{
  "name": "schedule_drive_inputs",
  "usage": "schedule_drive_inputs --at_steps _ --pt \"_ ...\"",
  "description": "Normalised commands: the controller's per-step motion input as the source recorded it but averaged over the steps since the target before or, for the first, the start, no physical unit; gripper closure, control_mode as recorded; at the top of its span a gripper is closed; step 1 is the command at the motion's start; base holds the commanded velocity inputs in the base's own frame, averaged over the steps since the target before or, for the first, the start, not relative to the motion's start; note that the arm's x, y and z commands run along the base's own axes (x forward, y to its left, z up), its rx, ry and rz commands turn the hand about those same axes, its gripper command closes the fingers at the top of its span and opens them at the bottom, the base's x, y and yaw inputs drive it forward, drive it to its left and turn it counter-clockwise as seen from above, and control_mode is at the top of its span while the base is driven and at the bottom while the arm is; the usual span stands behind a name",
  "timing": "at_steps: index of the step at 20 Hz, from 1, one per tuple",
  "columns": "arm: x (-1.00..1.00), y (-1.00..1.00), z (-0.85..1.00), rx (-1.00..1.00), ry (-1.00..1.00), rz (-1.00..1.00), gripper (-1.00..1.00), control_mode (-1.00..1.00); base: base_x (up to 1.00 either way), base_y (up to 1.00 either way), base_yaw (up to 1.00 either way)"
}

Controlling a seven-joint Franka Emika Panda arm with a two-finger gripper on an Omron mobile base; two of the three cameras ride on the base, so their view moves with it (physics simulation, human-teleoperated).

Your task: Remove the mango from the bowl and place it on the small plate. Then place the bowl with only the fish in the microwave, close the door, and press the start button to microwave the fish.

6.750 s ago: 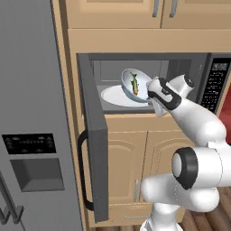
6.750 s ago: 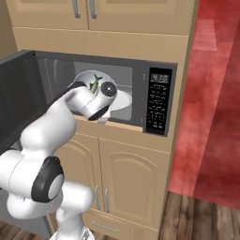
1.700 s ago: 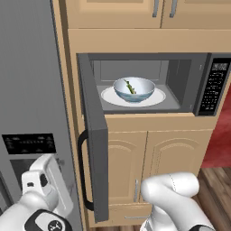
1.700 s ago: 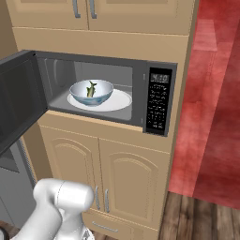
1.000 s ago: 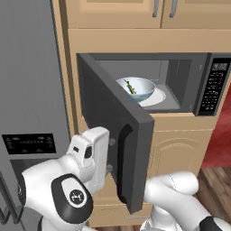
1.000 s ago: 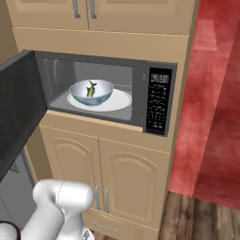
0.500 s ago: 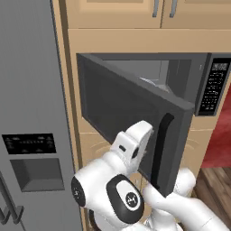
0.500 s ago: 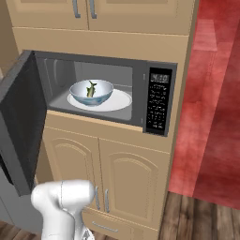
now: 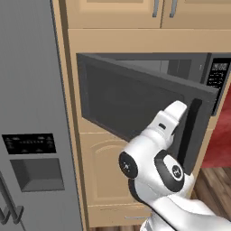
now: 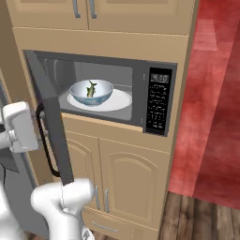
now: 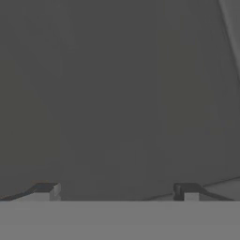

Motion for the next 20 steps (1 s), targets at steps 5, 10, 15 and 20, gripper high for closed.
schedule_drive_inputs --at_steps 5,10,15,20 --pt "0.84 -0.61 0.08 0.09 0.02 0.07 -1.00 -1.00 0.00 0.00 0.00" --pt "1.00 -0.35 0.00 0.08 0.03 0.15 -1.00 -1.00 0.00 0.00 0.00" --pt "0.95 -0.28 0.00 0.04 0.00 0.19 -1.00 -1.00 0.00 0.00 0.00" --pt "0.94 -0.23 0.00 0.06 0.00 0.20 -1.00 -1.00 0.00 0.00 0.00"
